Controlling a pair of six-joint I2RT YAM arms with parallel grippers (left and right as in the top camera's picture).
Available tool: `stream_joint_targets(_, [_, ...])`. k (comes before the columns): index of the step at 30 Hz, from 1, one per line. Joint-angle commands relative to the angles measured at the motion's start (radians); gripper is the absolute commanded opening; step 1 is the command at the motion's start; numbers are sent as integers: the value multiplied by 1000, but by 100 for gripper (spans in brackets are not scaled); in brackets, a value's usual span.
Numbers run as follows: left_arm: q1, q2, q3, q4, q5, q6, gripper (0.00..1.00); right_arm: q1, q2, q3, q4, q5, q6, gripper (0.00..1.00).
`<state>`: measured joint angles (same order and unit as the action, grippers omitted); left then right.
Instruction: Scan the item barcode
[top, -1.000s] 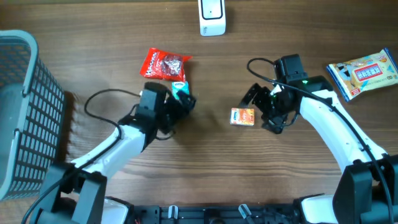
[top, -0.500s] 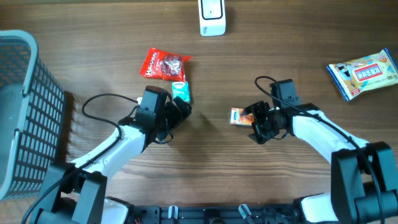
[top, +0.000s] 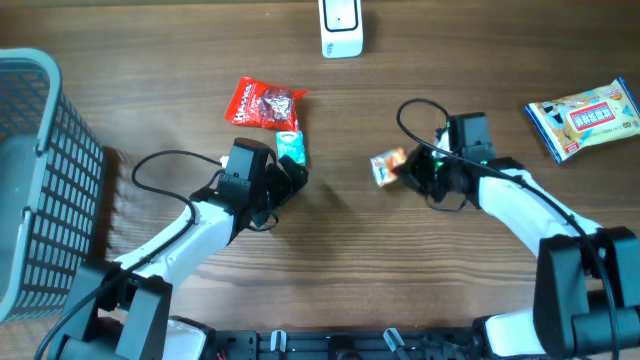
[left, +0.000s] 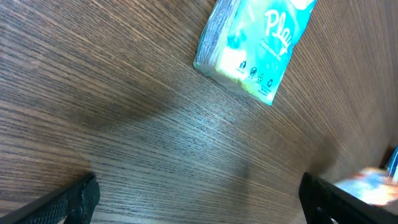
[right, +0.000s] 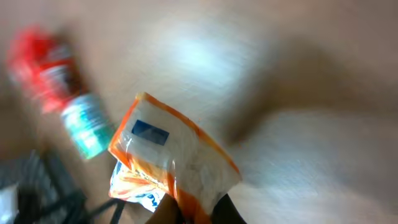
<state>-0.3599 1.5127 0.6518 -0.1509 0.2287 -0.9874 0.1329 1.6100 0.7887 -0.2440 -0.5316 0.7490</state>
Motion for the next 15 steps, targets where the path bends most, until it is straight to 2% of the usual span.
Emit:
stream_joint_targets(1, [4, -2, -5, 0, -18, 19, 100, -27, -35, 32, 60, -360, -536, 4])
stream_joint_targets(2, [4, -2, -5, 0, -18, 19, 100, -38, -35, 32, 59, -540, -719, 4])
stream_joint_targets(4, [4, -2, -5, 0, -18, 19, 100, -50, -35, 32, 39, -760, -939, 4])
stream_joint_targets(8, [4, -2, -5, 0, -18, 19, 100, -53, -35, 32, 42, -916, -1081, 4])
stream_joint_targets(13, [4, -2, -5, 0, -18, 19, 100, -53, -35, 32, 104, -927, -1017, 4])
stream_joint_targets(14, [4, -2, -5, 0, -18, 19, 100, -53, -35, 32, 142, -888, -948, 4])
stream_joint_targets(15, [4, -2, -5, 0, -18, 19, 100, -53, -35, 32, 200, -806, -804, 4])
